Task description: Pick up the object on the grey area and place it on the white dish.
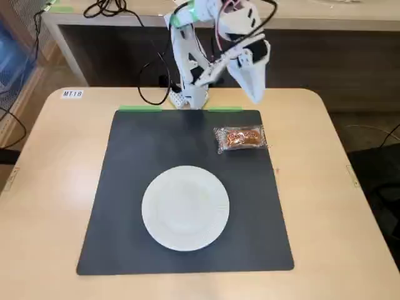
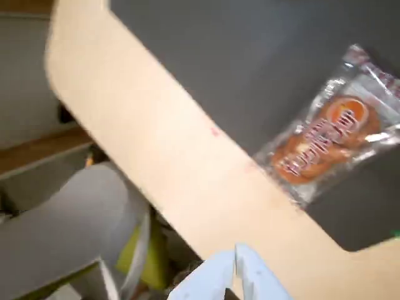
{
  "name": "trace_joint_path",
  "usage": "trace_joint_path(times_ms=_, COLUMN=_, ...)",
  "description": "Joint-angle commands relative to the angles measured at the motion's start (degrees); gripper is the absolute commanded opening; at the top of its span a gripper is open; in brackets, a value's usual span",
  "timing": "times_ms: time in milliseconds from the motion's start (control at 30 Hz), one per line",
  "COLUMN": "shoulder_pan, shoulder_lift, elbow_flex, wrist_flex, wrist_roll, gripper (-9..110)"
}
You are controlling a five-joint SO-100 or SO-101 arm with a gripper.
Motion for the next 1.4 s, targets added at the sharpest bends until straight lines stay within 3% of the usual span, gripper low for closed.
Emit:
trace_joint_path(times_ms=0, shoulder_pan=-2.11, shoulder_lift=-2.99, elbow_flex=-1.67, wrist_flex=2.46, wrist_roll=9.05, gripper=0)
trace_joint_path(times_ms=200, shoulder_pan=-3.25, shoulder_lift=-4.13, elbow_flex=3.78, wrist_flex=2.46, wrist_roll=28.65, gripper=0)
trace_joint_path(times_ms=367, shoulder_pan=-4.57, shoulder_lift=-4.75, elbow_flex=5.98, wrist_flex=2.46, wrist_roll=38.23, gripper=1)
trace_joint_path(times_ms=467, shoulder_pan=-6.77, shoulder_lift=-5.98, elbow_flex=7.56, wrist_flex=2.29, wrist_roll=37.79, gripper=24)
trace_joint_path(times_ms=600, shoulder_pan=-9.14, shoulder_lift=-6.50, elbow_flex=10.99, wrist_flex=2.46, wrist_roll=41.13, gripper=42)
trace_joint_path(times_ms=933, shoulder_pan=-12.83, shoulder_lift=-8.70, elbow_flex=17.49, wrist_flex=2.46, wrist_roll=45.79, gripper=57)
trace_joint_path(times_ms=1133, shoulder_pan=-11.51, shoulder_lift=-13.80, elbow_flex=18.72, wrist_flex=1.32, wrist_roll=45.97, gripper=55)
trace_joint_path(times_ms=1367, shoulder_pan=-8.09, shoulder_lift=-21.27, elbow_flex=20.48, wrist_flex=-8.35, wrist_roll=42.28, gripper=52)
